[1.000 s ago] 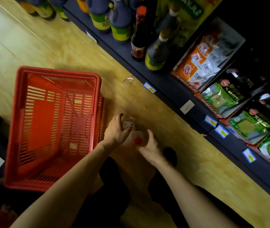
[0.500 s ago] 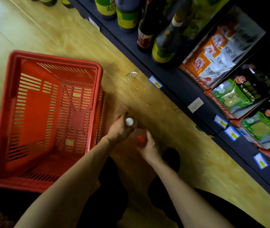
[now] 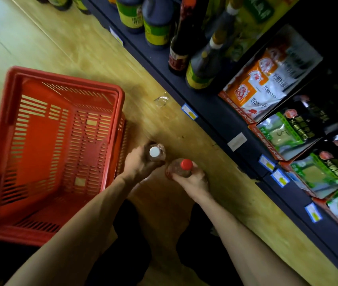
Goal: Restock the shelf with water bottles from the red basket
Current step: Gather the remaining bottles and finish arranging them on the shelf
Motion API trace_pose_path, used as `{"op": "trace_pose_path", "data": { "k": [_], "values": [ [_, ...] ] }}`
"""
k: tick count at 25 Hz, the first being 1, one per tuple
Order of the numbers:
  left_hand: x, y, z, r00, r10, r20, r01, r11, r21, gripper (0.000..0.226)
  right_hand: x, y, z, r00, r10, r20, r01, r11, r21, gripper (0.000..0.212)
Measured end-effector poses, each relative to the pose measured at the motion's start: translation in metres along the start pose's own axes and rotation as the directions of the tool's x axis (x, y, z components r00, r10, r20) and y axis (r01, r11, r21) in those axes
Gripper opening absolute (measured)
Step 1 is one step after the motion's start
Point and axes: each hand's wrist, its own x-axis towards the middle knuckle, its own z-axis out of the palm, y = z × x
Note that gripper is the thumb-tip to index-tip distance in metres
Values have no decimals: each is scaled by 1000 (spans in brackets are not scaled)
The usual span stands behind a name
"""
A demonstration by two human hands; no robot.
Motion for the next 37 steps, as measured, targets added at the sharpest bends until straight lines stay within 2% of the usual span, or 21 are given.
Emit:
{"op": "trace_pose_path", "data": {
  "k": [3,5,7,11,14,17,19,22,25,28,32,37],
  "values": [
    [-13,37,-34,994,-53,-93,59,997,59,54,-15,-26,-20,998,-31,-54,29,998,-49,65],
    [-24,62,-63,990,-74,-122,82,995,62,54,-31,-47,-36,990,-80,-113,71,995,-76,46],
    [-36,85,-95,989,-69,-134,79,994,74,56,-52,-72,-52,983,-134,-125,123,988,-94,38],
    [-67,137,-176,984,-36,-174,55,993,103,62,-112,-141,-88,951,-256,-172,250,966,-59,41],
    [-97,190,-251,986,62,-155,-20,966,259,60,-173,-206,-111,941,-291,-174,296,955,4,40],
    [-125,243,-327,975,139,-175,-70,934,351,57,-226,-268,-134,895,-389,-219,399,917,0,45],
    [-149,276,-381,963,152,-223,-67,935,349,57,-267,-310,-151,868,-433,-241,444,896,-10,45],
    [-180,321,-454,933,196,-302,-84,934,346,56,-319,-366,-176,836,-483,-259,500,866,1,62],
    [-211,360,-507,906,251,-340,-129,931,342,51,-364,-406,-199,814,-523,-253,543,840,12,61],
    [-246,402,-558,871,334,-360,-200,911,362,51,-418,-446,-226,751,-605,-265,616,786,-49,53],
    [-284,458,-621,803,449,-391,-301,873,385,45,-489,-496,-266,656,-673,-342,690,718,-89,55],
    [-317,531,-679,701,567,-433,-337,798,500,49,-569,-551,-321,534,-734,-419,774,624,-107,49]
  ]
}}
